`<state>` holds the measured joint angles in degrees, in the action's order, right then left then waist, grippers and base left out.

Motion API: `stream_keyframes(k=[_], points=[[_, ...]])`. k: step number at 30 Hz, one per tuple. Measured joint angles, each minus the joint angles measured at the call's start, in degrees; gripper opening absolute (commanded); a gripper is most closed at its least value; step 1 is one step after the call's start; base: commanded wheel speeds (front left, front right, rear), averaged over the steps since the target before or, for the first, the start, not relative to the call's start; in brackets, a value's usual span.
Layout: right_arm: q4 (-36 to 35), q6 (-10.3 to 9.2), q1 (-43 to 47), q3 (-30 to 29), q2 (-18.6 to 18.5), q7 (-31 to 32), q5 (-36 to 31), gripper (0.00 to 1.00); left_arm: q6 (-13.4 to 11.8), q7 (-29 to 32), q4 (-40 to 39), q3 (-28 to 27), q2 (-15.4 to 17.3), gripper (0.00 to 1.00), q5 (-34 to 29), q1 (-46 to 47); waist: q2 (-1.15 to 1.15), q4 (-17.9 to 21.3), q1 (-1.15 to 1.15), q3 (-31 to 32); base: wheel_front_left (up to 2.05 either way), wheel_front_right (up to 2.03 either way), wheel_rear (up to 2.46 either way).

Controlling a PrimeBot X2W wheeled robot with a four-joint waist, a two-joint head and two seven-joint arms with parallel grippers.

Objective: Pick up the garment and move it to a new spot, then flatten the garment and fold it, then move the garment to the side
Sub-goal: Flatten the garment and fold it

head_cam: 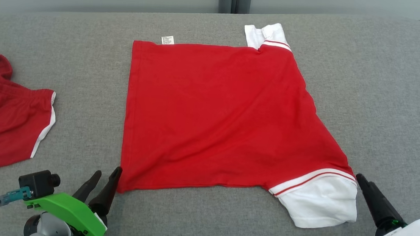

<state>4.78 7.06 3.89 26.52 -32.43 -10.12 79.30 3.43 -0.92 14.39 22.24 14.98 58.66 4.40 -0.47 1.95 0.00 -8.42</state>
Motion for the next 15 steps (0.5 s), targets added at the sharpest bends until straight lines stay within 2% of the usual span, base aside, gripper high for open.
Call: stream_keyframes(k=[8, 15], points=[[-0.1, 0.00, 2.6, 3.1, -2.1, 0.0, -3.4, 1.00, -0.5, -0.4, -0.2, 0.2, 0.3, 1.00, -1.1, 0.0, 0.00, 0.0, 0.00, -1.1, 0.00, 0.00, 0.00], [3.5, 0.00, 2.6, 4.2, -3.7, -1.2, -8.8, 1.00, -0.5, -0.5, -0.2, 1.7, 0.9, 1.00, -3.1, 0.0, 0.00, 0.1, 0.00, -1.8, 0.00, 0.00, 0.00]])
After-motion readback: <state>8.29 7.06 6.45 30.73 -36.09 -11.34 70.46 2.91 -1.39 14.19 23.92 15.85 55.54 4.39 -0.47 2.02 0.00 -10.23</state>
